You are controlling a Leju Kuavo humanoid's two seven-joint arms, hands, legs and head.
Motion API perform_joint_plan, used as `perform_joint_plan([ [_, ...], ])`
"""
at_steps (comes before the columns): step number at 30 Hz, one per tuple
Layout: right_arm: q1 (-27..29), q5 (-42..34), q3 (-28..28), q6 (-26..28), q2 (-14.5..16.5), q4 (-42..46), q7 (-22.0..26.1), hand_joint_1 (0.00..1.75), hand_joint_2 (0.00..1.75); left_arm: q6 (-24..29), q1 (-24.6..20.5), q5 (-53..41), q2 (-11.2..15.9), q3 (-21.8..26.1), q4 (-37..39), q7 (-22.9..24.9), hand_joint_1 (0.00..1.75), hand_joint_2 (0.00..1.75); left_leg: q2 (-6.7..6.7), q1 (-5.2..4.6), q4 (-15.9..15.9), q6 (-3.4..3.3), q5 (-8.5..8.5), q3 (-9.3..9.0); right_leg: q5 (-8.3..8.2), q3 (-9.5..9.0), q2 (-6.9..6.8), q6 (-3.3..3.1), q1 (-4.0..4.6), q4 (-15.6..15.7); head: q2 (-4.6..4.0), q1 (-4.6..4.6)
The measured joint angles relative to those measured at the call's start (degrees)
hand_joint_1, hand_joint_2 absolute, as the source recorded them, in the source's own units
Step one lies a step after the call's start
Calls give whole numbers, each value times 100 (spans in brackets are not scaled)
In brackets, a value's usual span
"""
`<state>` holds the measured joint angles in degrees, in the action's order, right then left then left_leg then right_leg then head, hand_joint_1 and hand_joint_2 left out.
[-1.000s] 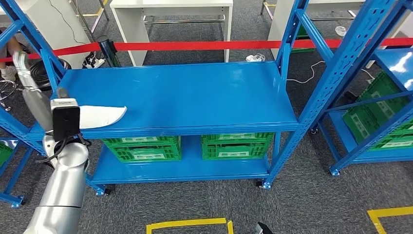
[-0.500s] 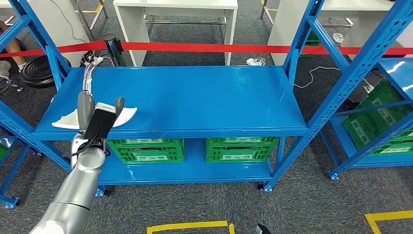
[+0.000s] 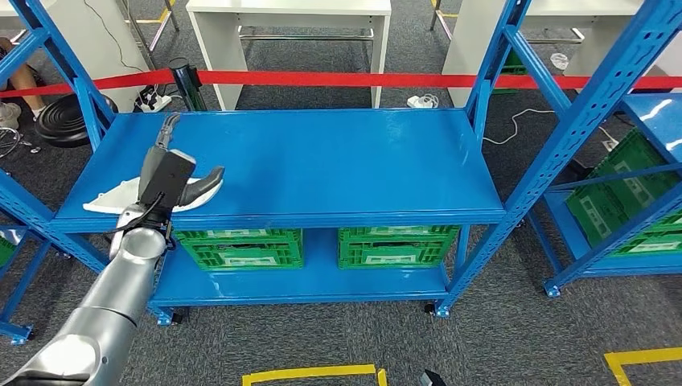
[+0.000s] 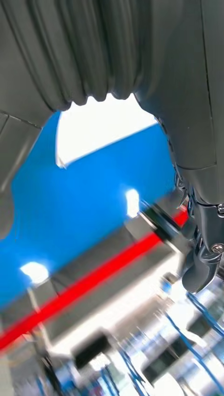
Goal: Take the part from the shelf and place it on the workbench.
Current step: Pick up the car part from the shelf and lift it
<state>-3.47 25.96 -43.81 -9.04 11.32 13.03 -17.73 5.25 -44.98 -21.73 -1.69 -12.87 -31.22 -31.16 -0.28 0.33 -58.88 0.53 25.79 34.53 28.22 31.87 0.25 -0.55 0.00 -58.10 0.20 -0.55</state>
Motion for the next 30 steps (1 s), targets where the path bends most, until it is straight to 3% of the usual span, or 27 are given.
perform_joint_plan([
  [9,-3,27,-13,-58,0,0,0,0,0,-1238,-316,615,175,70,838,616,0,175,0,0,25,12,-7,-12,6,1,0,-9,0,-1,-1,0],
  [16,-12,51,-21,-81,-1,0,0,0,0,-1598,-422,863,220,227,1152,1208,0,175,0,1,28,13,-7,-12,7,1,0,-11,1,-1,-2,0],
  [23,-19,66,-23,-90,-2,0,0,0,0,-1750,-492,940,280,352,1307,1506,0,175,-1,1,28,13,-8,-12,7,0,-1,-11,1,-2,0,0],
  [30,-15,-352,-285,-240,-20,0,-9,0,0,-2117,-568,951,475,428,1434,1891,0,175,1,1,28,14,-8,-13,7,3,3,-11,2,-3,-1,0],
])
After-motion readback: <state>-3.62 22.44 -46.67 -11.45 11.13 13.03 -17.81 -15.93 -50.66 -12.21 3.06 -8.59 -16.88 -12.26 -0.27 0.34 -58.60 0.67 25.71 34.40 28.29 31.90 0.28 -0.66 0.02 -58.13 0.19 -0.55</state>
